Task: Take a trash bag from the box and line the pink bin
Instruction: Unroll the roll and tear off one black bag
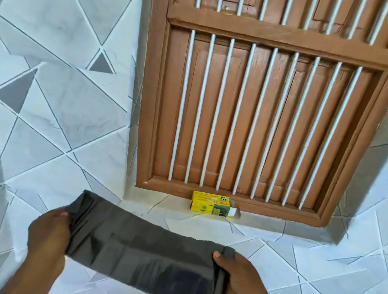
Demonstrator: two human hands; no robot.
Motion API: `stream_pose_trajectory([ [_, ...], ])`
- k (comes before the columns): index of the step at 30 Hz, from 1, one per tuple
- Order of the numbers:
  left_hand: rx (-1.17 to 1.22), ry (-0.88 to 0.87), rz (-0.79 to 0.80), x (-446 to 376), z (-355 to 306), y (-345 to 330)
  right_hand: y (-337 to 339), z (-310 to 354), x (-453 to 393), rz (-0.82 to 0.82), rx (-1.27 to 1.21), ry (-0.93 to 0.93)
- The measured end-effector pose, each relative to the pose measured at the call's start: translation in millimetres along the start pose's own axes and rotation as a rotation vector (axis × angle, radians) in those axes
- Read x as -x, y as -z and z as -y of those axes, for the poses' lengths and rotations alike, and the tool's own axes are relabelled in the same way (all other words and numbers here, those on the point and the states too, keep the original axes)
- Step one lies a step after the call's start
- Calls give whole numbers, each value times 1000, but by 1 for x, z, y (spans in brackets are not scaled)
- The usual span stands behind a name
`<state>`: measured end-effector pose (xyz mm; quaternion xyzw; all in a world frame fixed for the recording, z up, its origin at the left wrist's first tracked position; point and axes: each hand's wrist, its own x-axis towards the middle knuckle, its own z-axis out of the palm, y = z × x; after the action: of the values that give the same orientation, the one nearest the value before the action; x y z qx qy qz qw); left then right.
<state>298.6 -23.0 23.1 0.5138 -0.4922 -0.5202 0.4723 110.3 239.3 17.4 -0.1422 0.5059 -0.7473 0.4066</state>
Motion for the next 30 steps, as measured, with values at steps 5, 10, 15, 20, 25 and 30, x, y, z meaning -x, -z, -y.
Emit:
stream_pose_trajectory([
  [5, -283, -911, -38, 95, -24, -30, -2, 26, 11, 58, 279, 97],
  [10, -289, -369, 1121, 157, -10, -100, 1, 50, 21, 197, 300, 121],
  [15, -54, -278, 1065, 155, -9, -107, 34, 60, 22, 114, 297, 75],
  [20, -242, -466, 979, 144, -34, -107, 54, 59, 20, -46, 366, 87],
  [25, -415, -603, 954, 117, -50, -92, 69, 68, 18, -131, 401, 71],
  [30, -639, -641, 947, 102, -53, -85, 62, 70, 16, -217, 510, 118],
])
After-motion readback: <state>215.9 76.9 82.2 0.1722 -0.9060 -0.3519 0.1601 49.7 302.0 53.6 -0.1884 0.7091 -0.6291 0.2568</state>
